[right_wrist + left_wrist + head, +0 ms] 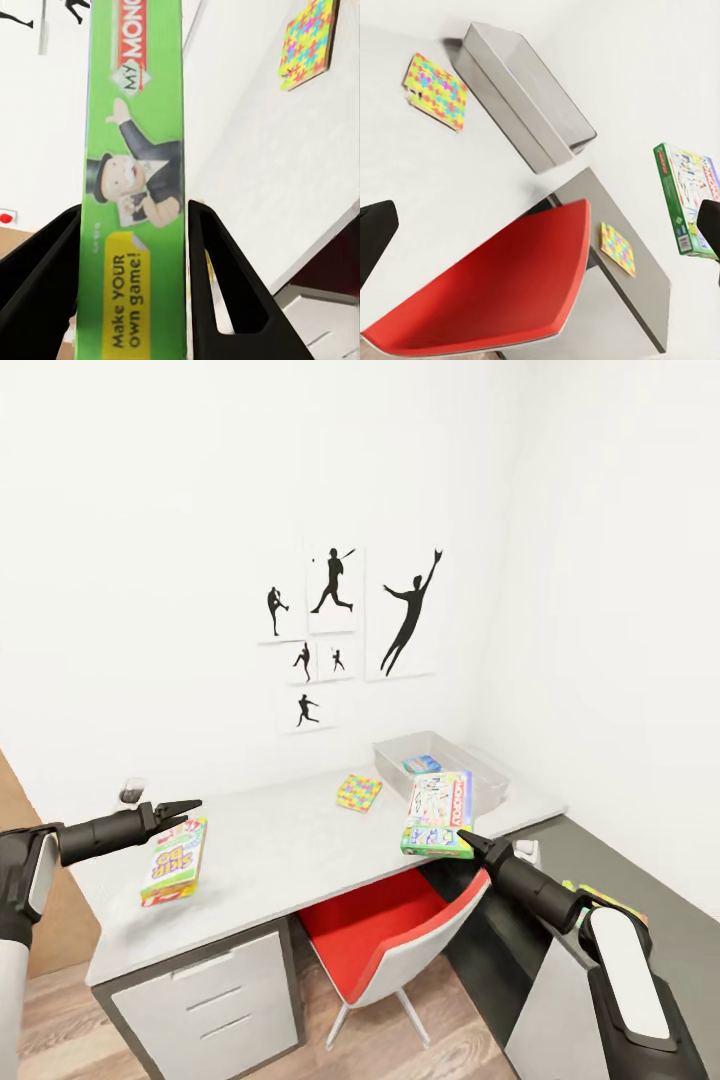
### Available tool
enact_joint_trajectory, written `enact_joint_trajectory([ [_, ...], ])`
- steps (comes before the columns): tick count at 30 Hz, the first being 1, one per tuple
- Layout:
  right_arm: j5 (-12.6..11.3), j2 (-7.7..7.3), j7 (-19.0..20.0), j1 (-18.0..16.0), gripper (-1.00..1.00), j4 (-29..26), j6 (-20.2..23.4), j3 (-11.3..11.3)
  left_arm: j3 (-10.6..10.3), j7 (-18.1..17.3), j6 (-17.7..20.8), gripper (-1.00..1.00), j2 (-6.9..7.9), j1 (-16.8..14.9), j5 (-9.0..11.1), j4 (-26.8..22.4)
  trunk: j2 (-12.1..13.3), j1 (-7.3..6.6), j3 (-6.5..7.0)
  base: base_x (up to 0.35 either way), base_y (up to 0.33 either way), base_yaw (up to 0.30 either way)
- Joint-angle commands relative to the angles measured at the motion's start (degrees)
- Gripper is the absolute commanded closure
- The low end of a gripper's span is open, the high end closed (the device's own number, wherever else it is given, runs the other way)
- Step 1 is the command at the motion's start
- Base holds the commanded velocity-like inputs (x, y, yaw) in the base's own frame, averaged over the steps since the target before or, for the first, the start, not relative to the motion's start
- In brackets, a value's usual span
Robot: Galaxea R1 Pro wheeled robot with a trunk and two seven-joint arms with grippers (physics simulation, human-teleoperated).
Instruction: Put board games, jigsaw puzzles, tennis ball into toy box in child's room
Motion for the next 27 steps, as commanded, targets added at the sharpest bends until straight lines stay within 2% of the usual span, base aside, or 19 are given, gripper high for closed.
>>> enact_joint_trajectory([
  [1,0.04,0.07,0.35,-0.09,1.0,0.0,0.36,-0.16,0.05,-0.15,0.55,-1.0,0.02,-0.04,0.08,-0.01,-0.13,0.05,-0.13,0.16,-0.01,-0.277],
  [27,0.04,0.27,0.31,-0.09,1.0,0.05,0.36,-0.06,0.14,-0.25,0.55,-1.0,0.02,-0.04,0.15,-0.1,-0.13,0.05,-0.29,0.21,-0.007,-0.265],
])
